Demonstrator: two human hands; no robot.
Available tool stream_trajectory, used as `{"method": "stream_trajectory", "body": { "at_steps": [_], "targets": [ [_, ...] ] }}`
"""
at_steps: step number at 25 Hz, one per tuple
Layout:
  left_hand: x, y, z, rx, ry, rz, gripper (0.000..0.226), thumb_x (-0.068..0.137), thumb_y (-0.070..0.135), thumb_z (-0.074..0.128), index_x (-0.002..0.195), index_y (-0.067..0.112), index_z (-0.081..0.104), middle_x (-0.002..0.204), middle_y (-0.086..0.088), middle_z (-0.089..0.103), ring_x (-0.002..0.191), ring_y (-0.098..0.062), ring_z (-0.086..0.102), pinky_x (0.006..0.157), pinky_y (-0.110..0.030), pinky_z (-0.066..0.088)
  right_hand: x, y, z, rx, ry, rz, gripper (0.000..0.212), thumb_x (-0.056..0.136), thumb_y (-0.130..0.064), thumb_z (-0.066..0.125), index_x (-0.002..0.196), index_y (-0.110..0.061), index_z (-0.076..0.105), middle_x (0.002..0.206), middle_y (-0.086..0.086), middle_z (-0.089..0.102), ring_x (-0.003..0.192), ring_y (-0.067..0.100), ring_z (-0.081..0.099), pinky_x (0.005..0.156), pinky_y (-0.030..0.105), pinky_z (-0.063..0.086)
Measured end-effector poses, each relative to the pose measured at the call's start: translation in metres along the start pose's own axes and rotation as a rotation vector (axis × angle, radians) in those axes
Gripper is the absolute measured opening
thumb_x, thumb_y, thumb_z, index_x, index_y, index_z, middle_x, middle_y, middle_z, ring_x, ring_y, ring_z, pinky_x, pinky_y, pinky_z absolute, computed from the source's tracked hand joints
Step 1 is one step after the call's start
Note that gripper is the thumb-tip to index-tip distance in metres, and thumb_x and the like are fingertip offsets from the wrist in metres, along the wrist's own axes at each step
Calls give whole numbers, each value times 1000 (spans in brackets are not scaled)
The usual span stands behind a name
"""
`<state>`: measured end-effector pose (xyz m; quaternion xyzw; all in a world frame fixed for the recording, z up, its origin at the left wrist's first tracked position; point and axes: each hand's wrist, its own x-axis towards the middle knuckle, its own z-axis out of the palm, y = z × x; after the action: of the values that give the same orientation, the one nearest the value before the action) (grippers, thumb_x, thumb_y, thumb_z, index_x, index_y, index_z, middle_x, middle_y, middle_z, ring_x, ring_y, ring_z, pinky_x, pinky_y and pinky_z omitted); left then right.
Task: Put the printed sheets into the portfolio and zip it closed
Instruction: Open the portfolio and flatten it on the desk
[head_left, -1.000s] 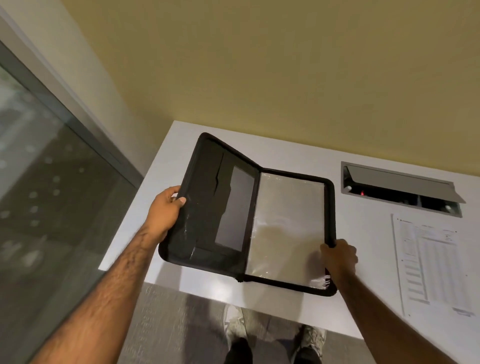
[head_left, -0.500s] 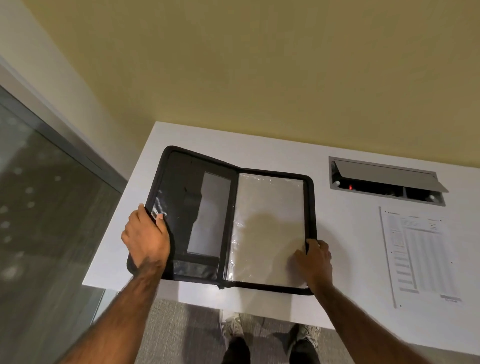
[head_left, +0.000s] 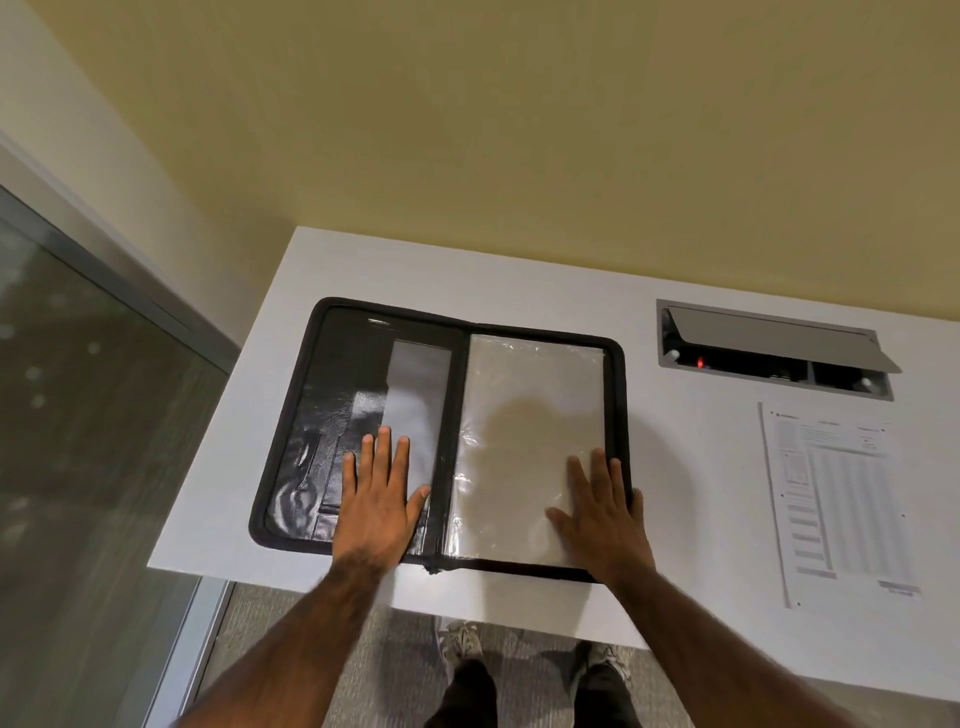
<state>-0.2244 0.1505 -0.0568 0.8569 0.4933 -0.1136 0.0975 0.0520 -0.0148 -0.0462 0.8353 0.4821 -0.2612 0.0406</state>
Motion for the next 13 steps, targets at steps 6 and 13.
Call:
{"method": "stream_trajectory", "body": {
  "at_steps": [6,13],
  "targets": [
    [0,-1,8,-54,-52,10,75,98,64,0,157,21,-18,165,-8,-25,153,-30,-17,124,-55,5,0,0,1,10,9,-11,77,95,-72,17,151,-39,-24,159,-1,-36,147,24,-31,121,54,-4],
    [-1,8,2,-112,-42,0,79,95,68,-3,158,21,-14,165,-7,-23,153,-27,-19,125,-52,2,2,7,1,80,44,-28,70,97,-71,13,155,-39,-10,163,-5,-28,149,19,-27,123,52,0]
  ]
}}
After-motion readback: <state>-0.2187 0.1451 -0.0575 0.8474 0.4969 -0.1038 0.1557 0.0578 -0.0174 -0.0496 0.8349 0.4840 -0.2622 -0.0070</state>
